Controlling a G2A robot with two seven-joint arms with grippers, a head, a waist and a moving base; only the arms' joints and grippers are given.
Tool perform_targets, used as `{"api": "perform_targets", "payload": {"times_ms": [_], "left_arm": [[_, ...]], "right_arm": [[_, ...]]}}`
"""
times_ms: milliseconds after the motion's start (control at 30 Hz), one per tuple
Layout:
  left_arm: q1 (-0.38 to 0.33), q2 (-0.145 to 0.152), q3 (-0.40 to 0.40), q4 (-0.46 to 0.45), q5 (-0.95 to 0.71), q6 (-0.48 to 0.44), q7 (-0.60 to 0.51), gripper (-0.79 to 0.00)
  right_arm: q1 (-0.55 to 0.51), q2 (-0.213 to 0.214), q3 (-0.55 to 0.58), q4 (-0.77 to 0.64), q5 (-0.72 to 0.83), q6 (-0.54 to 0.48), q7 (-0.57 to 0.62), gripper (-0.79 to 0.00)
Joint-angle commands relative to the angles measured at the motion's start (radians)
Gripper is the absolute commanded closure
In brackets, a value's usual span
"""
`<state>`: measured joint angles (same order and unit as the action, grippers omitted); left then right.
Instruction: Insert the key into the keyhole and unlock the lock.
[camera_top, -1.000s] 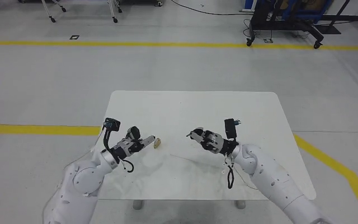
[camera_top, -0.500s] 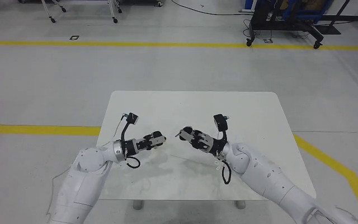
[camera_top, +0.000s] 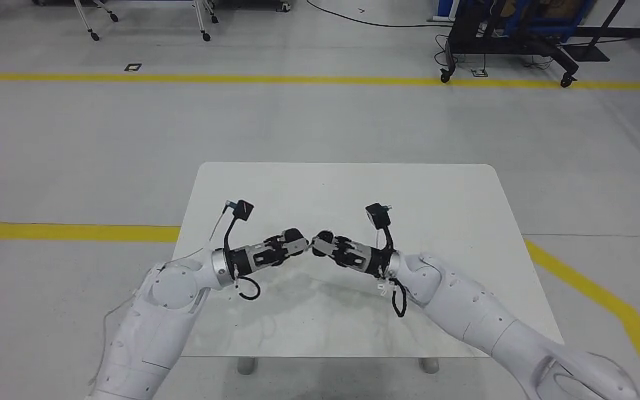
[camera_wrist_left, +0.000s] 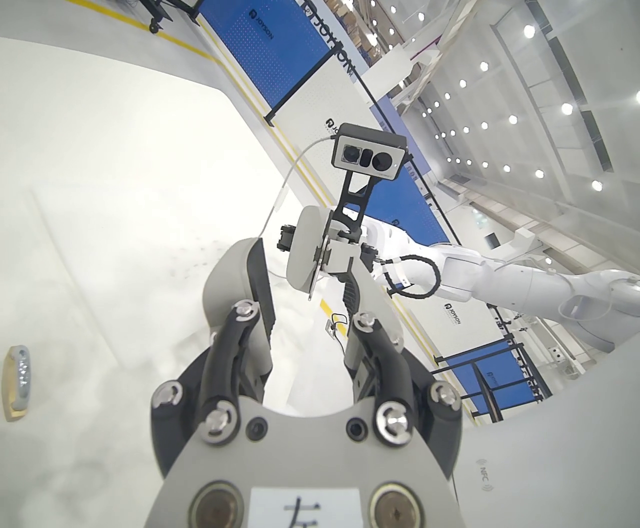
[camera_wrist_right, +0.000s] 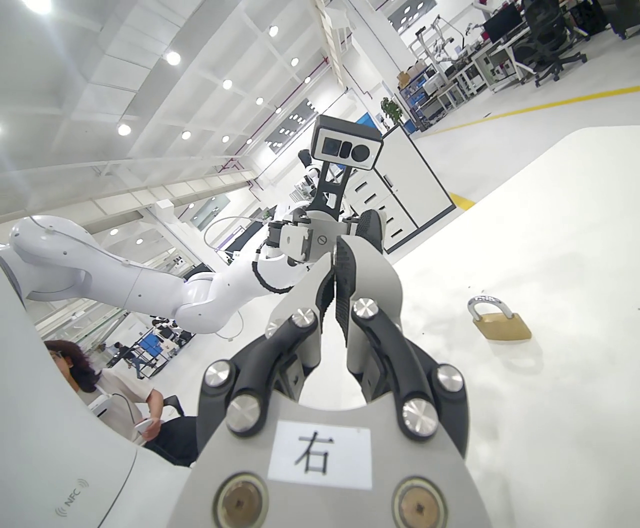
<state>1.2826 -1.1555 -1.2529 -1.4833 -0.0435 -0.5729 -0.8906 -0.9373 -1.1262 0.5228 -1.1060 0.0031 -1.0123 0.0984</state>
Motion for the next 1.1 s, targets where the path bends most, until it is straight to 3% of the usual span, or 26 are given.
{"api": "perform_targets", "payload": {"times_ms": [0, 200, 400, 533, 733, 1067], "left_arm": [[0.000, 0.002, 0.002, -0.004, 0.007, -0.003, -0.001, -0.249], [0.003, 0.006, 0.011, -0.010, 0.000, -0.009, -0.013, -0.209], [0.002, 0.012, 0.016, -0.014, 0.000, -0.015, -0.020, -0.077], [0.003, 0.014, 0.025, -0.016, 0.002, -0.012, -0.021, -0.099], [-0.001, 0.017, 0.034, -0.012, -0.001, 0.001, -0.010, -0.006], [-0.003, 0.022, 0.038, -0.009, -0.008, 0.009, 0.006, 0.000]], "right_arm": [[0.006, -0.004, 0.001, 0.009, 0.023, 0.000, 0.034, 0.000], [0.007, -0.016, 0.021, 0.026, 0.067, 0.000, 0.102, 0.000], [-0.002, -0.025, 0.055, 0.034, 0.089, 0.000, 0.146, 0.000], [-0.012, -0.029, 0.080, 0.031, 0.092, 0.000, 0.173, 0.000], [-0.025, -0.036, 0.111, 0.032, 0.098, 0.000, 0.216, 0.000], [-0.034, -0.052, 0.146, 0.039, 0.125, 0.000, 0.304, 0.000]]}}
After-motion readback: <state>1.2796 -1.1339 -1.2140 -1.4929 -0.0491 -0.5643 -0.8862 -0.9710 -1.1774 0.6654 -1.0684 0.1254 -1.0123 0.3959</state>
